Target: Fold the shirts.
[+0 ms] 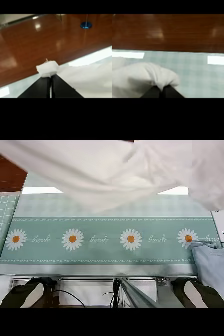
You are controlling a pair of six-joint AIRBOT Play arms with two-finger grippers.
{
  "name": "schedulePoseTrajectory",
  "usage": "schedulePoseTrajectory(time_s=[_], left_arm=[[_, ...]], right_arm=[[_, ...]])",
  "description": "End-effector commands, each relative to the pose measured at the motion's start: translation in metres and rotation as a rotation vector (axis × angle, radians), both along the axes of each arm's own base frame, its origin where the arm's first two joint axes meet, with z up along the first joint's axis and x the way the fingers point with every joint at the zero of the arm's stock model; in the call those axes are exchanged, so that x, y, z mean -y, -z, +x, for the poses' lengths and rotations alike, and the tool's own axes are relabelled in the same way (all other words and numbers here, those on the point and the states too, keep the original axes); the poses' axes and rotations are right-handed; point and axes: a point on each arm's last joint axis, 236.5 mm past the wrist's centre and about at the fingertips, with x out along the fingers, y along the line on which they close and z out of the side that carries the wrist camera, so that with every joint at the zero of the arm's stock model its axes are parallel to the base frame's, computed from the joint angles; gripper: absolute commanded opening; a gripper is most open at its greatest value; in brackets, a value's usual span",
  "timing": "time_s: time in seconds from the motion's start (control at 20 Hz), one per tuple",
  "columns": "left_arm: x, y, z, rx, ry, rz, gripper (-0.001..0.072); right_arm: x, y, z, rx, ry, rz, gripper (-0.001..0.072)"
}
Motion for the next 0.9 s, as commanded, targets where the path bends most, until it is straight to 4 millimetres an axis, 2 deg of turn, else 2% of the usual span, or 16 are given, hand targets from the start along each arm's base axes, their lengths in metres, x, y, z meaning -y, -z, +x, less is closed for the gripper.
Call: schedulePoseTrajectory(time_s=[0.0,0.1,0.2,0.3,0.4,0.45,0.55,0.65,0.7,0.75,0.85], left_arm=[[0.007,-0.009,-0.053,0.032,-0.002,0.004,0.0025],[0.01,0.005,-0.073,-0.021,0.008,0.031,0.0025],[0.005,0.025,-0.09,-0.109,-0.023,0.037,0.0025],[-0.009,0.042,-0.101,-0.185,-0.089,0.046,0.0025],[-0.021,0.052,-0.103,-0.233,-0.144,0.038,0.0025],[-0.021,0.057,-0.098,-0.261,-0.15,0.014,0.0024],[-0.021,0.082,-0.083,-0.354,-0.151,-0.018,0.0025],[-0.024,0.123,-0.064,-0.484,-0.15,-0.028,0.0025],[-0.025,0.149,-0.054,-0.555,-0.15,-0.038,0.0025],[-0.025,0.174,-0.045,-0.617,-0.148,-0.051,0.0025],[-0.013,0.219,-0.026,-0.708,-0.104,-0.116,0.0025]], right_arm=[[-0.049,-0.005,-0.033,-0.052,-0.18,0.097,0.0027],[-0.058,-0.003,-0.048,-0.069,-0.205,0.101,0.0027],[-0.048,0.001,-0.058,-0.076,-0.137,0.056,0.0027],[-0.011,0.017,-0.066,-0.125,0.029,-0.031,0.0027],[0.022,0.044,-0.076,-0.254,0.149,-0.097,0.0027],[0.025,0.055,-0.075,-0.312,0.148,-0.096,0.0027],[0.01,0.072,-0.059,-0.375,0.06,-0.027,0.0026],[0.001,0.096,-0.042,-0.46,-0.005,0.045,0.0027],[0.006,0.113,-0.034,-0.509,0.0,0.067,0.0027],[0.01,0.131,-0.026,-0.555,0.007,0.088,0.0026],[0.01,0.176,-0.012,-0.661,0.007,0.127,0.0027]])
